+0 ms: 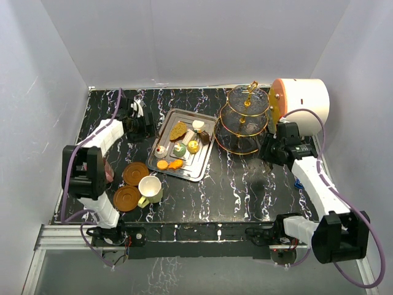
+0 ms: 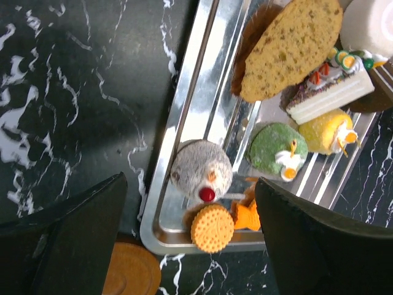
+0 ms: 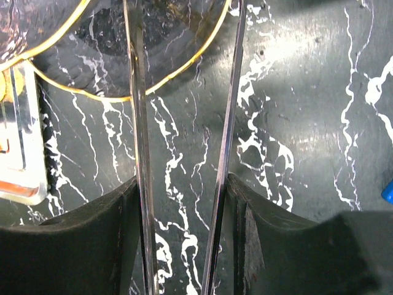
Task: Serve the afternoon tea
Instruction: Place the desert on the desert table, then adjust the tray at the center of the board.
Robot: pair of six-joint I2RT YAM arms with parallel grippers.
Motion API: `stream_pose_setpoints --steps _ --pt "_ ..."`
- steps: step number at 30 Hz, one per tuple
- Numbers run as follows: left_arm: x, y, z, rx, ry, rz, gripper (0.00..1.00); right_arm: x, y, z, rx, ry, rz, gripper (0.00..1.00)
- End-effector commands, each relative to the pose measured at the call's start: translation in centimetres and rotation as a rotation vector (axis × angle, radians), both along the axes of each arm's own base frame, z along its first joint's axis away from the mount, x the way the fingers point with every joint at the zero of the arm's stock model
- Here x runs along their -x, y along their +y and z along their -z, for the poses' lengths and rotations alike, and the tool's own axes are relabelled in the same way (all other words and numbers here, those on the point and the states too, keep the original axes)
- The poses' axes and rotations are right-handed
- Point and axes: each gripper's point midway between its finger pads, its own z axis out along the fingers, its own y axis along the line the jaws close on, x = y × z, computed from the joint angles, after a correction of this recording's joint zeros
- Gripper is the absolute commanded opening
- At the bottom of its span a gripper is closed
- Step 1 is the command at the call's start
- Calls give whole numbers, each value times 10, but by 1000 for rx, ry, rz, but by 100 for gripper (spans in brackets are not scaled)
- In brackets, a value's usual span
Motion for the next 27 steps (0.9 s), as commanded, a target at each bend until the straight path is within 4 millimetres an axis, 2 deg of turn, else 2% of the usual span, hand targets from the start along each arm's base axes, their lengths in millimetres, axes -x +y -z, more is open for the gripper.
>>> stream_pose_setpoints --steps 1,9,14,18,22,27 --pt "-21 -12 -7 55 -4 33 82 12 2 -21 -41 -26 22 48" --pt "-48 -15 19 45 41 44 73 34 20 -47 -133 -45 -43 48" --pt "-64 -18 36 48 82 47 63 50 32 -53 -195 -26 -99 48" --pt "-63 -24 50 47 109 58 58 57 38 -61 -220 -29 -128 47" --pt "-58 -30 58 34 128 75 56 60 32 -69 -191 -37 -109 47" --pt "-45 -23 72 -13 170 41 40 63 33 -80 -193 -41 -132 47"
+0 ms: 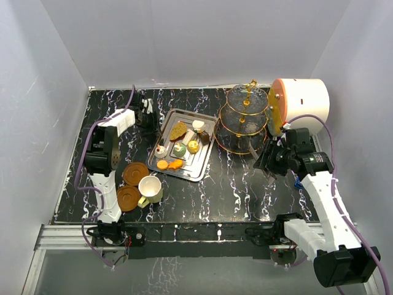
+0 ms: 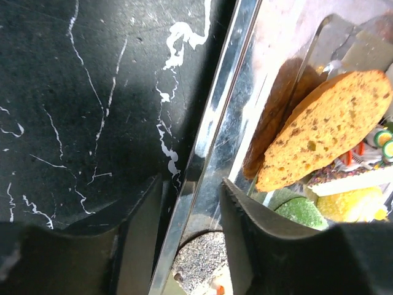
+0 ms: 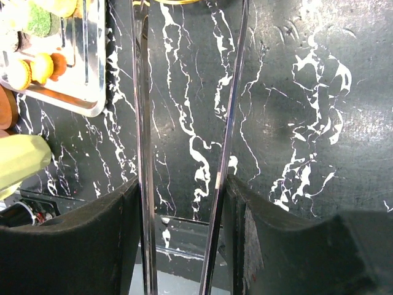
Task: Serve the afternoon tea
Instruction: Adjust the tray at the center of the board.
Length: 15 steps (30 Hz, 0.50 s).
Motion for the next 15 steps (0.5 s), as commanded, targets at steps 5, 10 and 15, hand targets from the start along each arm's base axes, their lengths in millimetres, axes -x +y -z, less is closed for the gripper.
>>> stream_pose_setpoints --steps 5,10,15 --pt "31 7 10 -46 76 -62 25 2 17 -41 -80 -95 -102 47" --pt "42 14 8 -63 80 -135 14 20 31 -41 -135 -58 -226 47" --pt "56 18 8 -63 93 -200 6 27 38 -44 -150 -50 -305 47"
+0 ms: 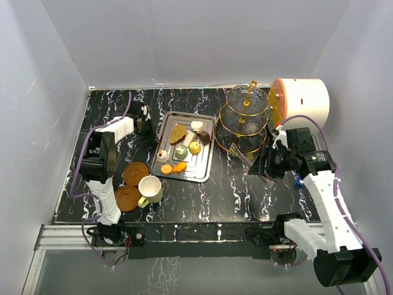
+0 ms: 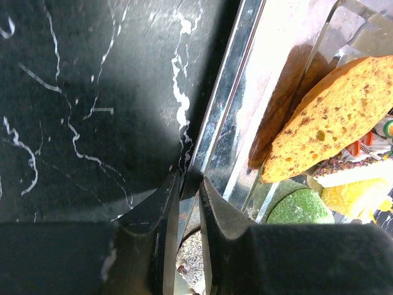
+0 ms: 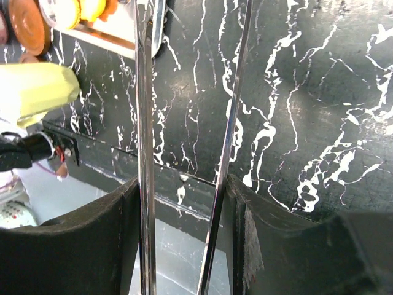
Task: Serve the afternoon tea
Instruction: Adjust the tray at the center of the board.
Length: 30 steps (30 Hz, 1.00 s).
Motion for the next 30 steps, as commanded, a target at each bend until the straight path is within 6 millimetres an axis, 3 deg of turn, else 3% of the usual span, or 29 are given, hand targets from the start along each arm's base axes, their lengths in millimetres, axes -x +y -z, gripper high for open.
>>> stream_pose_setpoints --steps 1,7,11,12,15,16,23,30 --pt "27 14 1 -51 64 -101 5 -2 14 -29 -66 -88 -112 47" --pt "42 12 -8 -7 56 -187 7 -7 26 -41 -95 -108 -158 47" --pt "52 12 -14 8 52 -189 18 -8 36 -46 -102 -114 -182 47" --pt "53 12 -17 10 47 -186 23 -8 40 -46 -100 -114 -189 47" --pt "52 13 -26 0 31 -167 49 -7 53 -45 -90 -105 -212 47" --pt "52 15 -30 -13 24 -159 53 -8 59 -46 -80 -112 -224 47" --pt "37 24 -95 -58 -147 -100 69 -23 102 -40 -38 -104 -287 47" --pt "75 37 -142 -113 -340 15 78 -53 141 -26 21 -107 -315 46"
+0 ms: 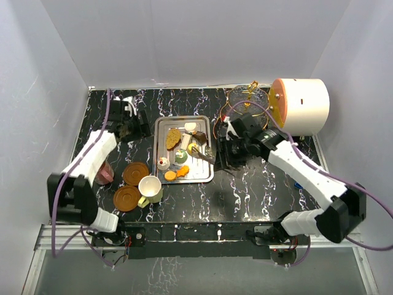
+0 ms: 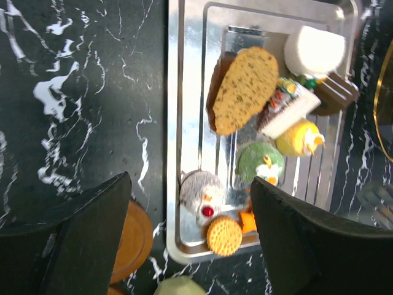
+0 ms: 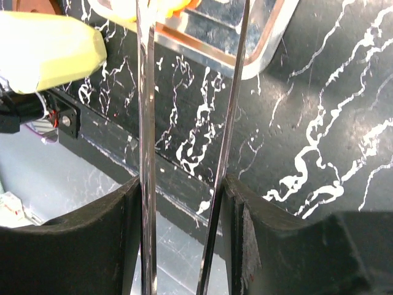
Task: Serve the afternoon tea
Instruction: Adjust the tray at the center of the board, then pick up the desert from the tray.
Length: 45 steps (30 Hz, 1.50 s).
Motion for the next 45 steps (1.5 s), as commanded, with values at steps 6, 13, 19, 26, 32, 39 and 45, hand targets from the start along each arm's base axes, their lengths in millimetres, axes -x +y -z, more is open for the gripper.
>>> stream_pose_setpoints --steps 6,13,19,26,32,39,45 --pt "73 39 -49 -137 -254 -8 86 -71 80 -27 -140 -160 20 43" --pt "92 52 -44 -186 -251 -43 99 -111 124 -11 -186 -125 53 43" --pt "104 60 -43 -209 -240 -69 99 -127 135 14 -140 -71 92 42" --pt "121 68 -40 -193 -242 -162 99 -124 129 21 -119 -47 128 41" --pt "122 70 -39 -192 -246 -175 99 -123 129 19 -131 -41 159 41" --pt "121 69 -37 -190 -253 -167 99 -124 123 25 -99 -40 185 41" --pt "122 70 -37 -194 -257 -172 99 -121 128 33 -111 -14 159 41"
